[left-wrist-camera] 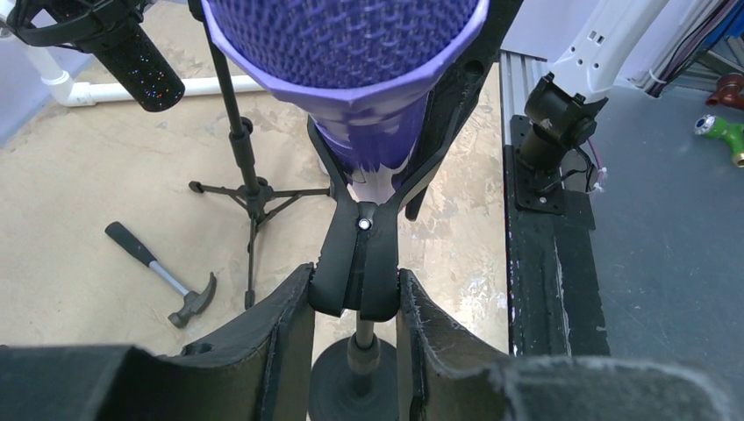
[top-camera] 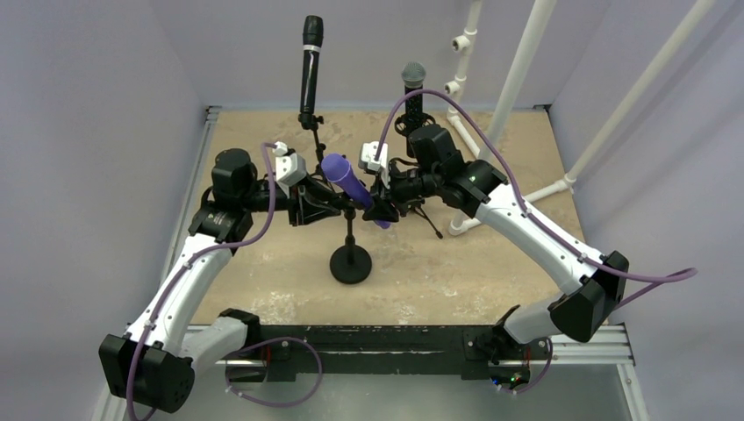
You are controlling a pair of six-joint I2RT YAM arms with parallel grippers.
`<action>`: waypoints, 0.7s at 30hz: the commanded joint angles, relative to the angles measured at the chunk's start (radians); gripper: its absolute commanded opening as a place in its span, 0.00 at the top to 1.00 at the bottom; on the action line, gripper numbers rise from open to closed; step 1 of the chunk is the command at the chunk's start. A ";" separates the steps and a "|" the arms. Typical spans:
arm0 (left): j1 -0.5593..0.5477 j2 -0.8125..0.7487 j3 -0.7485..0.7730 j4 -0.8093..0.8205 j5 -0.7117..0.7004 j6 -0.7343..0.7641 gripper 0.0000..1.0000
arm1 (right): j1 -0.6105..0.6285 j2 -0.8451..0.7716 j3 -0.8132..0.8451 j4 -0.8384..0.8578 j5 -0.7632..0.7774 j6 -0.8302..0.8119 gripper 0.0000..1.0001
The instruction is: Remove the microphone from the stand
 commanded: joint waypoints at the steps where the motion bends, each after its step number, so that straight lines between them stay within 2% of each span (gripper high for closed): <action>1: -0.009 -0.015 -0.014 -0.009 0.010 0.063 1.00 | -0.002 -0.044 -0.001 0.013 0.057 -0.013 1.00; 9: -0.007 -0.010 -0.027 0.030 0.000 0.043 1.00 | -0.001 -0.082 0.067 -0.043 0.060 -0.042 1.00; 19: -0.006 -0.009 -0.037 0.051 -0.019 0.034 1.00 | -0.003 -0.119 0.170 -0.162 0.139 -0.090 1.00; 20: -0.006 -0.007 -0.034 0.055 -0.020 0.032 0.99 | -0.002 -0.115 0.180 -0.171 0.137 -0.095 1.00; 21: -0.005 -0.006 -0.031 0.054 -0.021 0.030 0.92 | -0.001 -0.113 0.186 -0.177 0.137 -0.096 1.00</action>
